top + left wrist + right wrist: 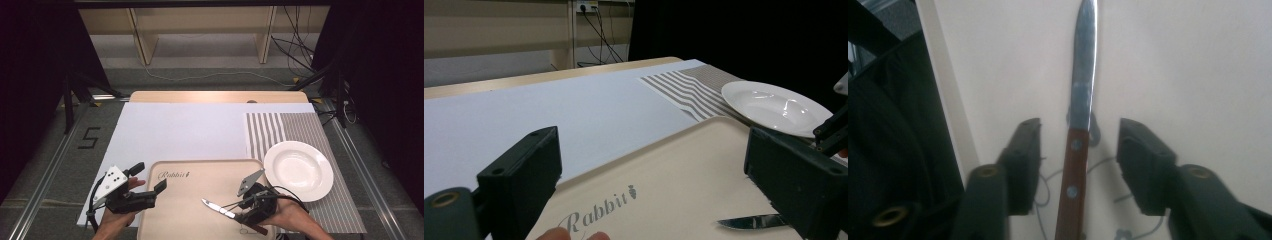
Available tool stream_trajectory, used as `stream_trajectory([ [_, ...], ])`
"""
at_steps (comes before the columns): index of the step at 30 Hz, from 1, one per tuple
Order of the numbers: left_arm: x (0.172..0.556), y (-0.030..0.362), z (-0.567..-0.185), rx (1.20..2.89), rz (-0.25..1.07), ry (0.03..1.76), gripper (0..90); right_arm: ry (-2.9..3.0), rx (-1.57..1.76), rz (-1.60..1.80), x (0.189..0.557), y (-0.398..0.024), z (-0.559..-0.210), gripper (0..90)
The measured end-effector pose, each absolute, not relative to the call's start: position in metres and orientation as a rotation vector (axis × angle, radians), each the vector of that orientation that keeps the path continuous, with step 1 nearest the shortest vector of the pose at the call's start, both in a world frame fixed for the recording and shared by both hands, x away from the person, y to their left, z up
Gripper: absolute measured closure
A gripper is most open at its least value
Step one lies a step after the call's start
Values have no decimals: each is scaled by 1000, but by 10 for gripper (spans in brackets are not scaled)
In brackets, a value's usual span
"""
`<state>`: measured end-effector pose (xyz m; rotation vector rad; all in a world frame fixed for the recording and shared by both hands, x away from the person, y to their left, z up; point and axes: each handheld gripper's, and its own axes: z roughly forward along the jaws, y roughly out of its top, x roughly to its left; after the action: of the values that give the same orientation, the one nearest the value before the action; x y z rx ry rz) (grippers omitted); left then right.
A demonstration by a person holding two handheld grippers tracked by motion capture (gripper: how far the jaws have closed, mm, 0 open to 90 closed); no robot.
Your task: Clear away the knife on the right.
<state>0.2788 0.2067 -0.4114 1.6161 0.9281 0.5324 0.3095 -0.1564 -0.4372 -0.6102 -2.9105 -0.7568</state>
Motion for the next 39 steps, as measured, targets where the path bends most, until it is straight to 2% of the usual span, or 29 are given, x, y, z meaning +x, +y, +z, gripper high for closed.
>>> stream_trajectory([
  [2, 279, 207, -411, 1618, 533, 927, 80, -2945, -567, -823, 306, -154, -435, 660],
  [3, 279, 207, -411, 1618, 533, 927, 80, -2945, -567, -823, 306, -154, -435, 660],
  [4, 279, 206, -412, 1618, 534, 928, 80, -2979, -517, -865, 303, -151, -434, 741],
  [5, 279, 206, -412, 1618, 534, 928, 80, -2979, -517, -865, 303, -151, -434, 741],
  [6, 279, 206, -412, 1618, 533, 929, 80, -2998, -466, -909, 300, -146, -436, 802],
  [10, 279, 205, -412, 1620, 534, 928, 80, -3025, -386, -930, 294, -134, -439, 865],
  [39, 279, 205, -412, 1620, 529, 926, 81, -3093, -366, -735, 297, -125, -460, 889],
])
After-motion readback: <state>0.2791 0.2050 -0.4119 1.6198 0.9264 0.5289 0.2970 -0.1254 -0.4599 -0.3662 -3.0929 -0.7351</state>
